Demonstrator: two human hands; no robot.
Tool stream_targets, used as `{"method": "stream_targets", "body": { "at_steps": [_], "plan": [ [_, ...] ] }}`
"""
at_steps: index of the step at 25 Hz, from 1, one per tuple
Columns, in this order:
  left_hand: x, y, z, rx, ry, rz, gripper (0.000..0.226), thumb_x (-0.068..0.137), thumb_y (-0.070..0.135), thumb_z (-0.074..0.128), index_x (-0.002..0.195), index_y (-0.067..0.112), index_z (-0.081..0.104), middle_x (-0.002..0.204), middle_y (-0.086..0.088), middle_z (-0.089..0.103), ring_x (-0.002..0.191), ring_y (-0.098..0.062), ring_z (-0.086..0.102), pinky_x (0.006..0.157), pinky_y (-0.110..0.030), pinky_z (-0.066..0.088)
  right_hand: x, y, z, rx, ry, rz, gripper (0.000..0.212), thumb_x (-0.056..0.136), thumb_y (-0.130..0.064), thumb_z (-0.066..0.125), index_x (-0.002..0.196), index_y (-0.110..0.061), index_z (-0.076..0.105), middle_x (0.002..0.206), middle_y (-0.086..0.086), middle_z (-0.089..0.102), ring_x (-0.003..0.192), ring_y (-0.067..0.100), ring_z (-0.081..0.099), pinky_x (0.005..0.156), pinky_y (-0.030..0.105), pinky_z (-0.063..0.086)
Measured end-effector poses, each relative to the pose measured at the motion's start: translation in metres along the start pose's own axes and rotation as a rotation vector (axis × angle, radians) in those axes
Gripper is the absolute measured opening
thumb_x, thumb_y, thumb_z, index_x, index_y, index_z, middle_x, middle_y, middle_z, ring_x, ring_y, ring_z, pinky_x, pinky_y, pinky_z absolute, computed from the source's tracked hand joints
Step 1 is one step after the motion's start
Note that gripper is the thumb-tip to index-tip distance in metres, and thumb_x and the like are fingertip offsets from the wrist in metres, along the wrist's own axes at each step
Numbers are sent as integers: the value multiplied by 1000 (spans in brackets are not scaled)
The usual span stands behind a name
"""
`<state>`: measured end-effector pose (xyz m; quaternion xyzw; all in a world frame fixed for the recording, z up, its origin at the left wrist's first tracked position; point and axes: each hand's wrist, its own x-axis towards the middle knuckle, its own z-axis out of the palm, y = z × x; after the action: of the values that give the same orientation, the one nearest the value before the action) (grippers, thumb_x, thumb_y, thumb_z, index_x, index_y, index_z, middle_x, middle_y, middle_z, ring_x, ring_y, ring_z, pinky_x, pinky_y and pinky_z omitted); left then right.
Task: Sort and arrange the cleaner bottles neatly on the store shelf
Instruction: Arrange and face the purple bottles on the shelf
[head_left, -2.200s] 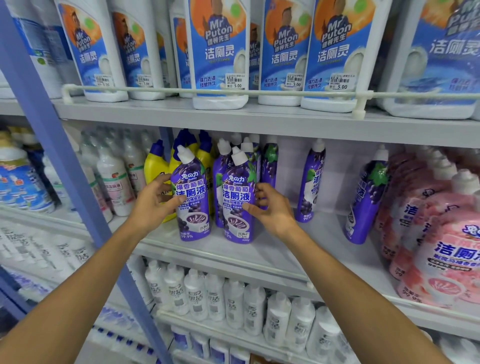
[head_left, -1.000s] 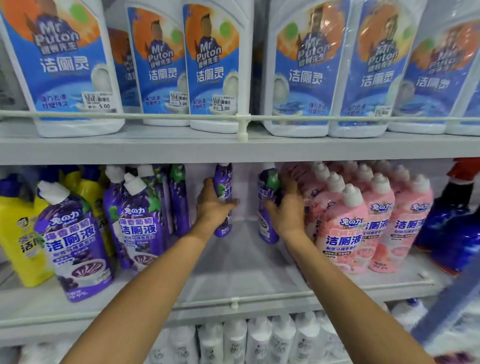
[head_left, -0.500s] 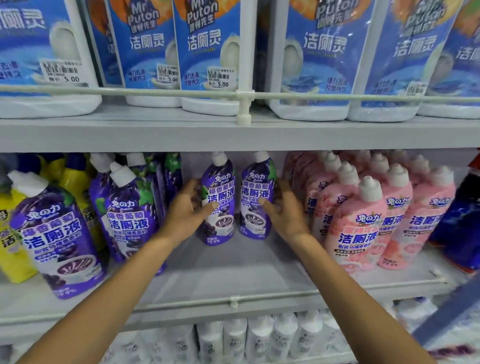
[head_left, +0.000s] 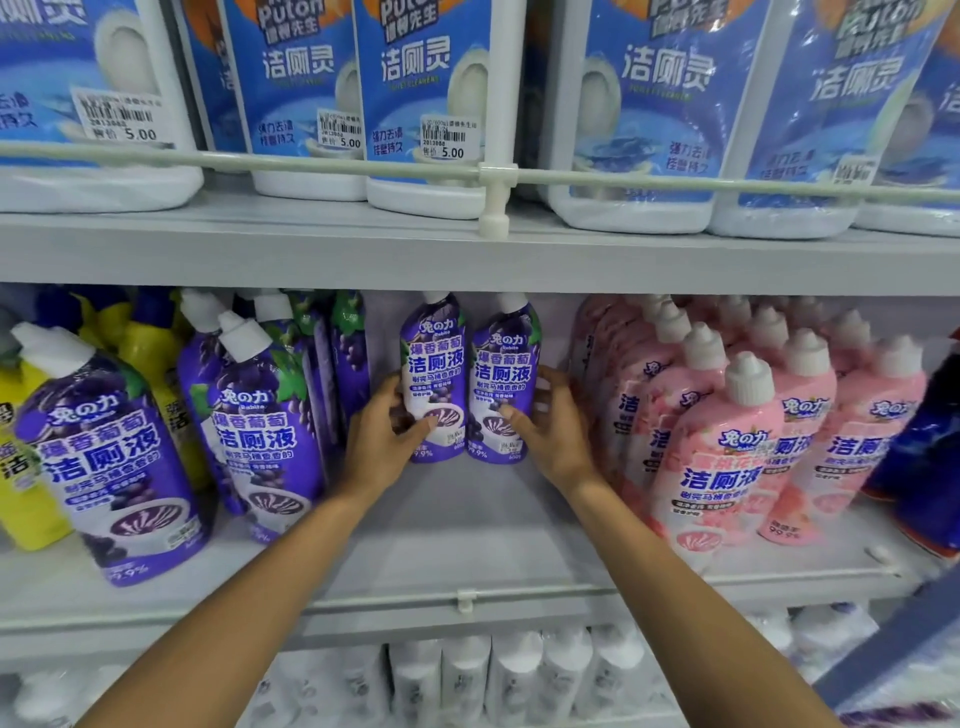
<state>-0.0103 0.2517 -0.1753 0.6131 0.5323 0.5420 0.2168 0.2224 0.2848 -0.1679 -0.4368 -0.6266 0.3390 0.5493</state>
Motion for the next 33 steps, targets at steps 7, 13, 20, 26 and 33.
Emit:
{"method": "stream_targets", "body": {
  "at_steps": [7, 13, 20, 26, 33],
  "plan": [
    [13, -14, -1, 32, 72, -12, 61, 80, 4, 81, 132, 17, 53, 108, 7, 74, 91, -2, 73, 83, -33, 62, 23, 10, 20, 18, -45, 6, 60, 85, -6, 81, 134, -18, 49, 115, -6, 70, 97, 6, 72, 78, 27, 58],
    [21, -23, -10, 28, 31, 0, 65, 83, -6, 76, 140, 10, 50, 112, 17, 70, 99, 10, 68, 87, -17, 57, 36, 18, 30, 25, -55, 18, 61, 85, -4, 80, 136, -13, 49, 111, -13, 67, 94, -4, 70, 82, 29, 61],
    [26, -36, -5, 5, 83, -29, 66, 82, 5, 77, 141, 15, 51, 118, 2, 73, 104, -5, 71, 94, -40, 59, 38, 18, 32, 13, -27, 2, 55, 86, 0, 78, 129, -17, 50, 109, -9, 66, 89, -12, 68, 72, 12, 55],
    [34, -42, 6, 84, 153, -66, 76, 77, 16, 85, 142, 19, 47, 115, -2, 74, 98, -20, 73, 87, -45, 61, 42, 18, 33, -19, -24, -2, 60, 86, -3, 79, 138, -6, 49, 111, -5, 65, 89, -16, 65, 72, 8, 53],
    [36, -47, 8, 94, 178, -62, 75, 75, 19, 86, 140, 20, 48, 121, -2, 72, 106, -19, 72, 90, -45, 60, 41, 20, 32, -53, -29, -10, 58, 86, -7, 80, 136, -10, 49, 111, -14, 64, 90, -14, 66, 74, 11, 54]
  ]
}}
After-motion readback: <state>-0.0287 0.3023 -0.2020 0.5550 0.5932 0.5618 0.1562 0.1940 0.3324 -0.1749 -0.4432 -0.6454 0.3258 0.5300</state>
